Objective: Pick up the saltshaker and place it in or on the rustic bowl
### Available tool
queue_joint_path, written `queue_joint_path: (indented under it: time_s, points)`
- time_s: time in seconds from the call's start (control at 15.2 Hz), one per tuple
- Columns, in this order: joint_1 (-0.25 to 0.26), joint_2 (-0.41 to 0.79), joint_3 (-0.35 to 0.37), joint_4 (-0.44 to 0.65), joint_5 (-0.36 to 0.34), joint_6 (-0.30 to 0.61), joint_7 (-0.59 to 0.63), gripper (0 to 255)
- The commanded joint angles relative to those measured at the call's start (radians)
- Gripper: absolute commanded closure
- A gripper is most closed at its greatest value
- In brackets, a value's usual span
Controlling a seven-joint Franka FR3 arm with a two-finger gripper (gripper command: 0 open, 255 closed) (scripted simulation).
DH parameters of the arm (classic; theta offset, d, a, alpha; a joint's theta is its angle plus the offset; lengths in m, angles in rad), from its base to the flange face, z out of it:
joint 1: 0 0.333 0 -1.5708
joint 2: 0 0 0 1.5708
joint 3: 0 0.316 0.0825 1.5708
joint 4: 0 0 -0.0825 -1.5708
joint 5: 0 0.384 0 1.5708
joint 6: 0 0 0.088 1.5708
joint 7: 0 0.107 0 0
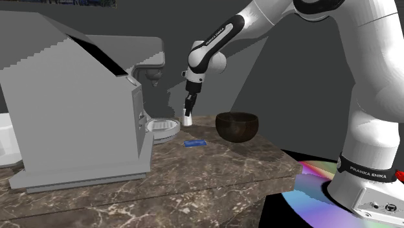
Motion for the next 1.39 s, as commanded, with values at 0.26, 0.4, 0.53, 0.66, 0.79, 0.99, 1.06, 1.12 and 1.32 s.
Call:
queue_joint_path:
  time_s: [0.26, 0.4, 0.53, 0.66, 0.79, 0.99, 1.06, 1.12, 1.32]
  points:
    - [0.000, 0.001, 0.000, 0.001, 0.000, 0.000, 0.000, 255]
    - [0.000, 0.000, 0.000, -0.001, 0.000, 0.000, 0.000, 255]
    - [0.001, -0.014, -0.003, 0.007, -0.005, -0.021, 0.005, 255]
    - [0.002, -0.028, -0.005, 0.016, -0.010, -0.044, 0.009, 255]
    - [0.003, -0.041, -0.007, 0.025, -0.014, -0.066, 0.013, 255]
    - [0.005, -0.059, -0.009, 0.041, -0.021, -0.100, 0.019, 255]
    - [0.005, -0.065, -0.010, 0.047, -0.023, -0.111, 0.021, 255]
    - [0.005, -0.071, -0.011, 0.053, -0.025, -0.123, 0.023, 255]
    - [0.006, -0.086, -0.013, 0.073, -0.030, -0.158, 0.029, 255]
